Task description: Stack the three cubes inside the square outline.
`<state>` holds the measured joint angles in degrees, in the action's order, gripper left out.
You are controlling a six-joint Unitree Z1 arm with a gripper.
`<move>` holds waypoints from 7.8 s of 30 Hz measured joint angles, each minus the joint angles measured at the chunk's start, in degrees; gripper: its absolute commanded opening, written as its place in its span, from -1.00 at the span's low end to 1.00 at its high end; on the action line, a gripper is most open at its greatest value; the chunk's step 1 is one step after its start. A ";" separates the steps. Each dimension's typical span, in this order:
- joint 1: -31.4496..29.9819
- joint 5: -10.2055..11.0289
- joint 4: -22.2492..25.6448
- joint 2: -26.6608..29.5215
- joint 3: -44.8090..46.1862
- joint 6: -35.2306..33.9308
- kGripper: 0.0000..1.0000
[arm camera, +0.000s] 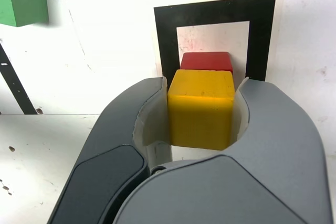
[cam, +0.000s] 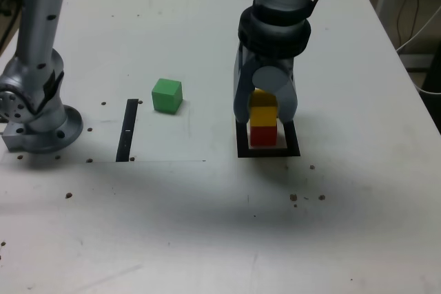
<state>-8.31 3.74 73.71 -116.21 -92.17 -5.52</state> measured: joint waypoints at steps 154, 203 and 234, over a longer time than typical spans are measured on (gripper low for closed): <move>11.05 8.62 9.17 19.34 9.29 26.02 -0.53; 15.85 4.71 -3.83 18.53 30.36 40.40 0.99; 19.81 5.24 -9.56 14.39 35.39 43.70 0.91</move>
<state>11.50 8.98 64.15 -101.81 -56.79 38.18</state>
